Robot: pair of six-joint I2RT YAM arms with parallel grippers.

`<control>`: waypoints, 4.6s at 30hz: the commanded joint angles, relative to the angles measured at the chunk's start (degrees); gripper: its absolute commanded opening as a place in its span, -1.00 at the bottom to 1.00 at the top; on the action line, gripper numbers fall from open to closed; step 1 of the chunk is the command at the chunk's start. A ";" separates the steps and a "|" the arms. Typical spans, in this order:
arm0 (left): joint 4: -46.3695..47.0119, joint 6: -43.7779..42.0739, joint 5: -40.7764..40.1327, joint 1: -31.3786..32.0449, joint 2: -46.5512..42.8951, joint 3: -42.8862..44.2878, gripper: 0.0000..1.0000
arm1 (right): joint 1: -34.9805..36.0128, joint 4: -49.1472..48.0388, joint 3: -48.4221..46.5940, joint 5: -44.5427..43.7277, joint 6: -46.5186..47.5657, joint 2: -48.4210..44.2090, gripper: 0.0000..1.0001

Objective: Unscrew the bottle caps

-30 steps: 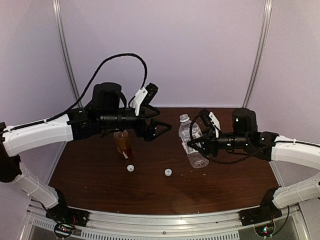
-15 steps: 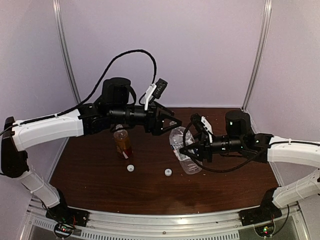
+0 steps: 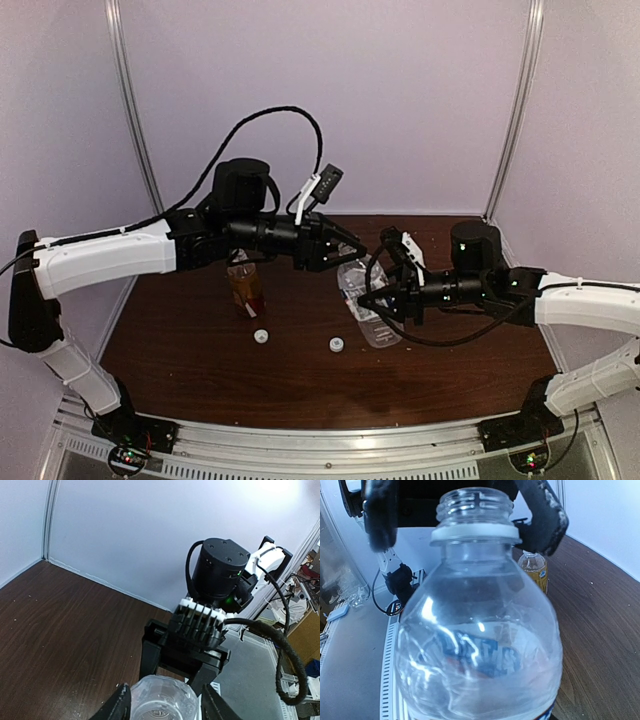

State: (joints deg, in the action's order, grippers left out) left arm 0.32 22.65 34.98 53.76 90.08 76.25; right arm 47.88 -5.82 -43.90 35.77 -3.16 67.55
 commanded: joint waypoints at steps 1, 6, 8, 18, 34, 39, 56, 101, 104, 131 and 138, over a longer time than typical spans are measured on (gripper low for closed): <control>3.80 0.87 2.81 -0.16 1.10 1.36 -0.07 | 0.33 -1.82 -1.54 -1.72 0.32 -0.62 -0.23; 4.24 1.10 3.25 -0.15 1.13 0.95 -0.15 | 0.34 -1.73 -1.46 -2.67 0.34 -0.92 -0.23; 4.33 1.16 3.22 -0.19 1.11 0.69 -0.17 | 0.37 -1.73 -1.49 -2.94 0.32 -1.01 -0.23; 5.63 1.06 3.56 -0.19 0.07 -1.11 -0.48 | 0.37 -2.12 -1.41 -5.18 -0.54 -1.20 -0.14; 2.72 -2.65 -1.73 -0.53 -2.85 -1.87 -1.00 | 0.37 -1.65 -1.37 -8.21 -2.01 0.11 0.58; 1.40 -3.98 -4.14 -1.08 -3.53 -2.24 -1.00 | 0.37 -1.23 -1.38 -9.06 -2.04 0.05 0.99; -11.33 -13.39 -28.09 -3.99 0.53 3.30 -1.00 | 0.20 2.49 -0.04 -23.48 -2.02 -3.93 1.00; -8.64 -10.69 -22.30 -7.26 16.25 10.26 0.28 | -0.16 6.00 1.57 -28.36 -4.11 -6.56 1.00; -8.20 -11.03 -22.06 -7.26 15.10 9.63 0.42 | -0.13 7.53 0.86 -28.70 -3.96 -6.80 1.00; -12.37 -13.94 -54.81 -8.54 -21.90 -13.23 0.95 | -3.40 30.68 -21.37 -48.24 -8.00 6.27 1.00; -14.40 -12.23 -59.11 -12.58 -32.56 -18.98 0.95 | -9.86 28.46 -22.27 -45.74 -8.23 6.54 1.00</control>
State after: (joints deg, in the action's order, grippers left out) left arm -13.58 9.47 -19.68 44.10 62.17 60.31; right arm 41.45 22.31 -64.69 -9.85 -10.70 74.61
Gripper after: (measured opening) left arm 0.977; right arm 0.997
